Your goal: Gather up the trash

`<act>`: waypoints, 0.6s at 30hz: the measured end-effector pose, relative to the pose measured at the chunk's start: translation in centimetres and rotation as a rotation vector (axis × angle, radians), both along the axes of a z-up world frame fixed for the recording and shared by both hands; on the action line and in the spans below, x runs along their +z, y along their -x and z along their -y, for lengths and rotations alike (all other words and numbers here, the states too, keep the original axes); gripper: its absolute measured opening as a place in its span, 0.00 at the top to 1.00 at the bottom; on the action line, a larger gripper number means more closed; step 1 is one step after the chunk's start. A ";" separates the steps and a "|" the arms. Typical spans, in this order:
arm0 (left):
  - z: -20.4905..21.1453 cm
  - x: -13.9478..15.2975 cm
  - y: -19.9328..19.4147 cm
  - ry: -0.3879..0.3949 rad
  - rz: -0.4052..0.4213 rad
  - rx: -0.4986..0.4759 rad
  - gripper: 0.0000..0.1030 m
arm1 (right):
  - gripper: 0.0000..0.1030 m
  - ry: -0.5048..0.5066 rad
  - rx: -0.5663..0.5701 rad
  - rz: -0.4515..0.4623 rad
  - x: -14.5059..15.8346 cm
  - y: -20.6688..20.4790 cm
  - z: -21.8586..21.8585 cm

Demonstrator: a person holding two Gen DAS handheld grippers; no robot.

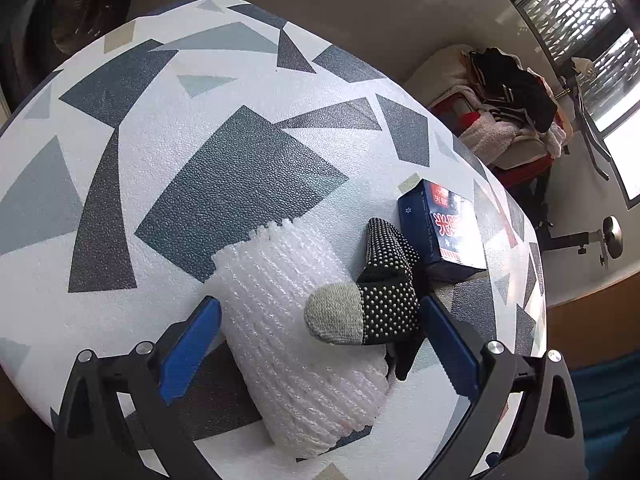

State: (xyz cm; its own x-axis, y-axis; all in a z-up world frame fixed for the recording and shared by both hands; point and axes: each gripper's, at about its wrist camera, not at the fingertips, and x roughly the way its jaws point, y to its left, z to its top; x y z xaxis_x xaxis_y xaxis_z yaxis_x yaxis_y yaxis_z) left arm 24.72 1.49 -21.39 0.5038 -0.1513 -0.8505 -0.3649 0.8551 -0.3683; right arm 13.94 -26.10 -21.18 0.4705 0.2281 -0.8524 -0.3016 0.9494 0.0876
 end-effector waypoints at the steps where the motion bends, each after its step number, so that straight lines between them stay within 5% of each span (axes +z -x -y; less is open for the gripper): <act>1: 0.3 -0.3 -0.5 -0.025 -0.008 0.000 0.06 | 0.06 0.001 -0.002 -0.003 -0.2 -0.2 0.1; 4: 0.7 -1.3 -1.5 -0.109 -0.045 0.012 0.06 | 0.06 0.003 -0.008 -0.011 -0.7 -0.6 0.3; 7: 0.1 -2.1 -1.7 -0.113 -0.044 0.019 0.07 | 0.06 0.001 -0.013 -0.015 -0.9 -1.0 0.5; 9: -0.2 -1.9 -1.6 -0.115 -0.023 -0.003 0.21 | 0.06 0.000 -0.015 -0.014 -0.9 -1.3 0.7; 10: -0.5 -1.8 -1.6 -0.096 -0.007 -0.023 0.45 | 0.06 -0.001 -0.015 -0.014 -0.9 -1.5 0.8; 11: -0.9 -1.8 -1.6 -0.064 0.003 -0.042 0.52 | 0.06 -0.002 -0.015 -0.014 -0.9 -1.7 0.9; 18: -3.2 2.5 0.0 0.048 0.180 -0.131 0.61 | 0.06 -0.059 -0.010 0.032 0.7 -5.7 0.7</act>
